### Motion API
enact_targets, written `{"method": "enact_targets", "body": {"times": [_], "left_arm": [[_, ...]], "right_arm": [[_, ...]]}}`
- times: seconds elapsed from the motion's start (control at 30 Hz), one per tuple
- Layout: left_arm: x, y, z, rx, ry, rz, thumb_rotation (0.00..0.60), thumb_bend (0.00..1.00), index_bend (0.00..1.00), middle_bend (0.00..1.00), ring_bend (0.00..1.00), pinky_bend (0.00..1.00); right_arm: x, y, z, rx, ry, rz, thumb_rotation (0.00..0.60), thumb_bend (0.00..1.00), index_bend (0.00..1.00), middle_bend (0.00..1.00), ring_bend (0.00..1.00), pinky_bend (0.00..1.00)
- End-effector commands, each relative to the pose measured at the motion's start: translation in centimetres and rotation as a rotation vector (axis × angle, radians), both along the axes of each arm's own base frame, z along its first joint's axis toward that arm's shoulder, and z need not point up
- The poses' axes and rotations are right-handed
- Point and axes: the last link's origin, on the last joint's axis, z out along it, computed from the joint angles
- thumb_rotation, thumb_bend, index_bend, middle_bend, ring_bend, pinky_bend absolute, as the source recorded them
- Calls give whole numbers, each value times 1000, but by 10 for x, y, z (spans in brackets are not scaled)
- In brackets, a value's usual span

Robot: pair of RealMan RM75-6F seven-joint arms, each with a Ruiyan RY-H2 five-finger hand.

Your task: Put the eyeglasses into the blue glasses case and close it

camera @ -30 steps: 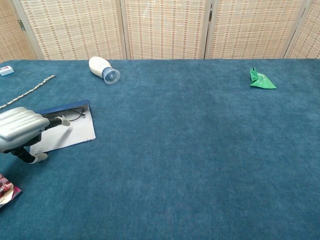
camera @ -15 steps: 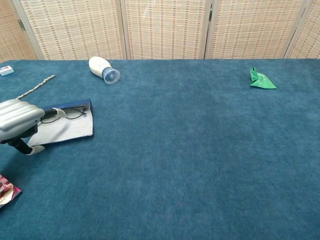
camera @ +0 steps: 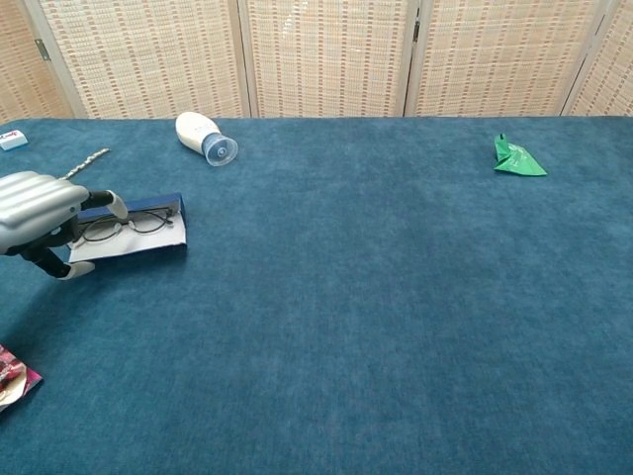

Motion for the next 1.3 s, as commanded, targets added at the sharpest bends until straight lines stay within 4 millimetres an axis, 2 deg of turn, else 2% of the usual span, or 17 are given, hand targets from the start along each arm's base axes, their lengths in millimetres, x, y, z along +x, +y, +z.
{"method": "enact_targets", "body": {"times": [0.03, 0.17, 0.73, 1.07, 1.2, 1.3], "left_arm": [[2, 3, -4, -1, -5, -4, 600, 336, 383, 1000, 967, 984], [1, 5, -6, 0, -11, 3, 600, 347, 440, 1000, 968, 984], [2, 8, -9, -16, -37, 20, 600, 519, 633, 1000, 979, 986], [3, -9, 14, -72, -47, -17, 600, 531, 640, 1000, 979, 986], [3, -16, 24, -103, -82, 32, 600, 528, 635, 1000, 979, 986], [5, -15, 32, -119, -103, 64, 600, 528, 633, 1000, 979, 986]], "right_arm": [[-1, 0, 0, 2, -1, -3, 600, 265, 129, 511, 477, 367], [-2, 0, 1, 0, -1, -5, 600, 265, 131, 513, 476, 367], [-6, -2, 0, 1, -5, -13, 600, 265, 134, 514, 477, 367], [-2, 0, 1, -3, 1, -6, 600, 265, 134, 514, 477, 367], [-1, 1, 0, -6, -1, -6, 600, 265, 135, 514, 477, 366], [-1, 1, 0, -5, -1, -10, 600, 265, 135, 514, 477, 367]]}}
